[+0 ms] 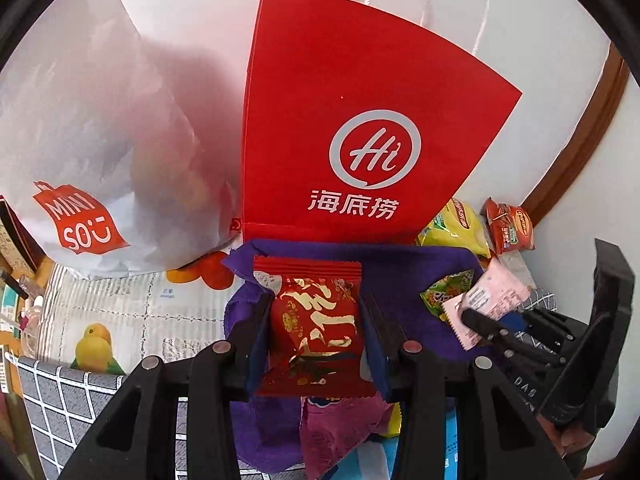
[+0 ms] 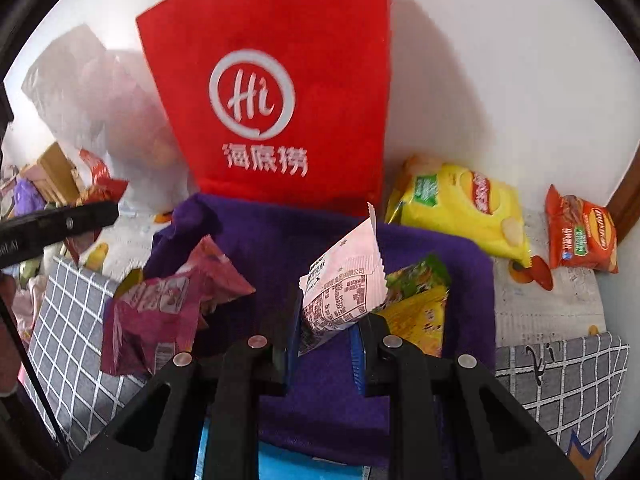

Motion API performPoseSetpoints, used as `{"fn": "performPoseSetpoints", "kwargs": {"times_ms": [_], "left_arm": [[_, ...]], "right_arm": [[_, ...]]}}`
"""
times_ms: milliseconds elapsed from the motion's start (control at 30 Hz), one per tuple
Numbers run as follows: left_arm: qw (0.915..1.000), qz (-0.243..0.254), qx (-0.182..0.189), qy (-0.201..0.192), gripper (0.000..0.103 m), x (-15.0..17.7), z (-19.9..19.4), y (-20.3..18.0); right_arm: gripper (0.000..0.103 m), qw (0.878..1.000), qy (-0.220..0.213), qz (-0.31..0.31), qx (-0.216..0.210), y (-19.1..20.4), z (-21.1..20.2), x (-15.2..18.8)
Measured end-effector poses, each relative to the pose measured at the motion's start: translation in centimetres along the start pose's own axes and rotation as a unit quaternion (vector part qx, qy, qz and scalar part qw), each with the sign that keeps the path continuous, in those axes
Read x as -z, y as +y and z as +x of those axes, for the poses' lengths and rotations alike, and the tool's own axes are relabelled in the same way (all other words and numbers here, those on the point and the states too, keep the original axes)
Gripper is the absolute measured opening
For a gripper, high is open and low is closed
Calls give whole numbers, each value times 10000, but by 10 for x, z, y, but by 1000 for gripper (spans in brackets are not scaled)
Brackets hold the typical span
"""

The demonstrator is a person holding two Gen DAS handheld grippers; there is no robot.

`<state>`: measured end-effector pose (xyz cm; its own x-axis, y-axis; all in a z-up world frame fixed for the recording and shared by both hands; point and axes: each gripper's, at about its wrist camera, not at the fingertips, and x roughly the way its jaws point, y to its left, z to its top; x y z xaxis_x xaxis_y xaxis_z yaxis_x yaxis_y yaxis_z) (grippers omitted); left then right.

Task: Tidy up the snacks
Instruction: 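Open the right tool over the towel while the left tool releases the red-gold packet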

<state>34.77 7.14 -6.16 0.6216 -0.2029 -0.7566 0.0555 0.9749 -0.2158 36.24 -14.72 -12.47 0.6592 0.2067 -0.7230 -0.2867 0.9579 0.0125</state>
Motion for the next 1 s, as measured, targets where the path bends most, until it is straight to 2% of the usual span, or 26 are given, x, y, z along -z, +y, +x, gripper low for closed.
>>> {"fn": "performPoseSetpoints", "kwargs": {"times_ms": [200, 300, 500, 667, 733, 1000], "left_arm": [[10000, 39, 4, 51, 40, 0, 4, -3], [10000, 57, 10, 75, 40, 1, 7, -5], [9998, 123, 13, 169, 40, 4, 15, -9], [9995, 121, 25, 293, 40, 6, 23, -10], [9992, 107, 70, 378, 40, 7, 29, -11], [9980, 104, 189, 601, 40, 14, 48, -19]], "right_arm": [[22, 9991, 417, 75, -88, -1, 20, 4], [22, 9979, 649, -45, 5, 2, 29, 9], [23, 9960, 884, -137, 65, 5, 40, 13], [28, 9968, 789, -130, 53, 2, 34, 11], [37, 9972, 748, -73, -7, -1, 31, 10], [39, 9996, 297, 1, -30, -7, -3, 1]]}}
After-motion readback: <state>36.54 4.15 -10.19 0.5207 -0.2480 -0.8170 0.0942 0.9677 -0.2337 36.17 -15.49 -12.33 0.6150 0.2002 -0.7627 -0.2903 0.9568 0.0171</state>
